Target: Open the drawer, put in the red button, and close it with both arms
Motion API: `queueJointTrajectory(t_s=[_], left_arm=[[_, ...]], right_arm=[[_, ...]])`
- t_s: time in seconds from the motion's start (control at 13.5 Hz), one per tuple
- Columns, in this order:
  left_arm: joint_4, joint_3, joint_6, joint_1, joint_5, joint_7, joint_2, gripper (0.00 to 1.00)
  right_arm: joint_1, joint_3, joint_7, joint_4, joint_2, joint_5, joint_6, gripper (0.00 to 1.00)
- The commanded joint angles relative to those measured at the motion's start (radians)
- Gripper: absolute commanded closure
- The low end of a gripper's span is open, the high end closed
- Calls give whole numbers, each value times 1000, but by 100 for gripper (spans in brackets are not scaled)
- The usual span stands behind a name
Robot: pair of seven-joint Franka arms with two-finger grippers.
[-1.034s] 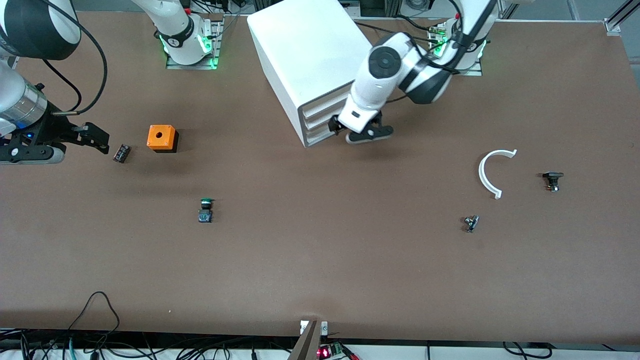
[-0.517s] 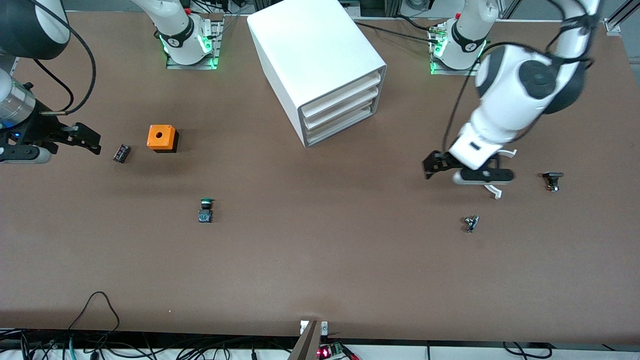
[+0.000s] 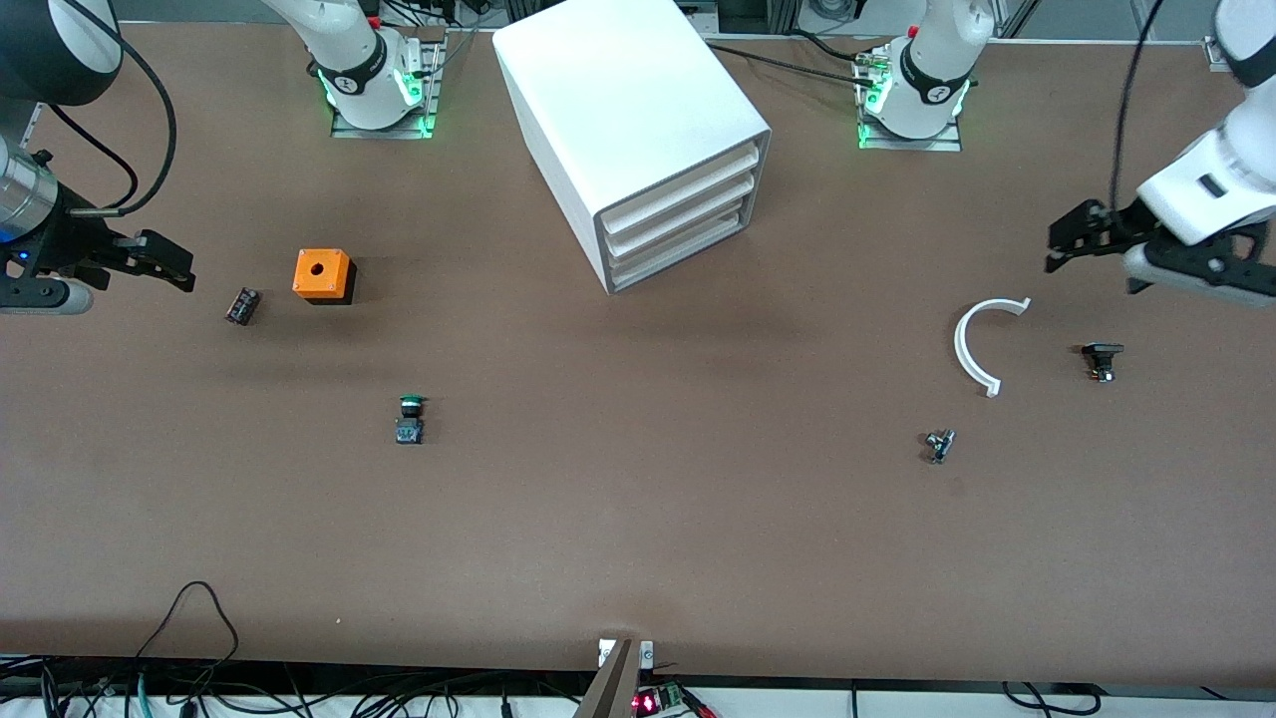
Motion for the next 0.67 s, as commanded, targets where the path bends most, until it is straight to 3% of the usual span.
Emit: queueJointTrajectory(t_s=[0.0,0.59], left_arm=[[26,-6,-23,-12,38,26,27,0],[92,-9,-93,-12,40,19,52,0]], right_arm=[[-1,-4,-14,10,-8,19,-21,0],[-1,-11,-18,-33,-51,14,-13,0]])
